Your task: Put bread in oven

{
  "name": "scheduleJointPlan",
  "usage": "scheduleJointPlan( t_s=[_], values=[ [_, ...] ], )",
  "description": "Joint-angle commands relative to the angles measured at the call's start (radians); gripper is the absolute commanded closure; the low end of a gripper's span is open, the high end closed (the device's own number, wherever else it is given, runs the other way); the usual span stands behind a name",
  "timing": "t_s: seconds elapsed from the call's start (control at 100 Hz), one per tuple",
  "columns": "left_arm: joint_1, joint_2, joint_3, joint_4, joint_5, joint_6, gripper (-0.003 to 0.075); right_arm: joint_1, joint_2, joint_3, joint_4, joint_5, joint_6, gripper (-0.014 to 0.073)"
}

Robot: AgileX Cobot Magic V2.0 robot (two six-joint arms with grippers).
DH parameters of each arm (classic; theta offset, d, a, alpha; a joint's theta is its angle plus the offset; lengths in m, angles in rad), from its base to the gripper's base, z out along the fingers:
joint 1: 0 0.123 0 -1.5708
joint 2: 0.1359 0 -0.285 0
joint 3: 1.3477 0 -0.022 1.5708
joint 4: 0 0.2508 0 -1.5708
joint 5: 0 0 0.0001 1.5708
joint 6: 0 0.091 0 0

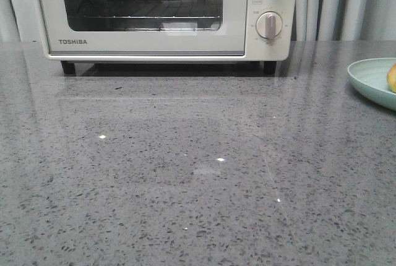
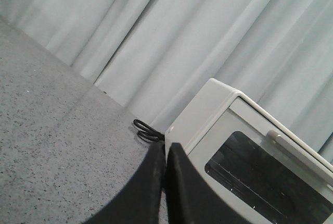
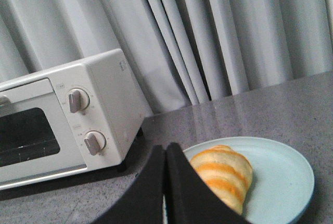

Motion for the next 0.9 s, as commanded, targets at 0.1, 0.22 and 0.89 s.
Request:
scheduleJointPlan(
  t_s=[0.1, 0.22, 0.89],
  values=[
    [-0.006, -0.025, -0.068, 0.098, 0.012, -0.008, 0.0741, 0.012, -0.016, -0.098, 0.0, 0.099, 0.006, 0.0669],
    [-0.006, -0.007, -0.125, 0.158, 0.033, -0.008, 0.0741, 0.037, 0.022, -0.129, 0.008, 0.182, 0.006, 0.0669],
    [-0.007, 0.302, -0.443, 0.376, 0.155, 0.025, 0.0741, 0.111, 0.413, -0.401, 0.01, 0.373, -0.003, 0.0669]
  ],
)
